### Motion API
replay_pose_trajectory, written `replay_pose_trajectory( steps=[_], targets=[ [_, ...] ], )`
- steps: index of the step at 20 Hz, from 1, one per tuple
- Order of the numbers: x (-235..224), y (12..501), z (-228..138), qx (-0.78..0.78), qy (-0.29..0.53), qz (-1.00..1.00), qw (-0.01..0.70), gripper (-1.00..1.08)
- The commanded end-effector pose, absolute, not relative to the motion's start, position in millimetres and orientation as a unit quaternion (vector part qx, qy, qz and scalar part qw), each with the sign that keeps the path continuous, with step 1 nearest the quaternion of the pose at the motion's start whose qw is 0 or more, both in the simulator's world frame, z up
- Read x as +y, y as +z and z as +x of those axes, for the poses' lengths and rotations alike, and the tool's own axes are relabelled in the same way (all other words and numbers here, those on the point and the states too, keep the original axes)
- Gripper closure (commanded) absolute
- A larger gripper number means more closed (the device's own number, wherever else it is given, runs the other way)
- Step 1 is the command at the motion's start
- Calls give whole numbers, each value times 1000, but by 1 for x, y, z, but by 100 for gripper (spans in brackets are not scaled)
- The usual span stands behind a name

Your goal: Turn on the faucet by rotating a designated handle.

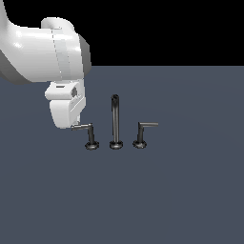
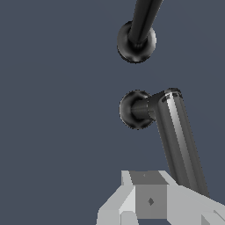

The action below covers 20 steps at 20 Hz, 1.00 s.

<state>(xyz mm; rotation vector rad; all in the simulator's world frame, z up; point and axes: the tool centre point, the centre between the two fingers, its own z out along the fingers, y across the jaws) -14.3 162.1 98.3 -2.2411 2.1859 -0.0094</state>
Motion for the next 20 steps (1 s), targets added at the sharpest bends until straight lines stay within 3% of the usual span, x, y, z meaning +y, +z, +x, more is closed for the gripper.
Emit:
replay_pose_trajectory(
  steps=[1,13,20],
  targets=[
    [160,98,-23,698,-2,-716,3,108],
    [153,98,-64,695,0,-719,0,108],
    [139,98,-67,695,-1,-719,3,108]
  ],
)
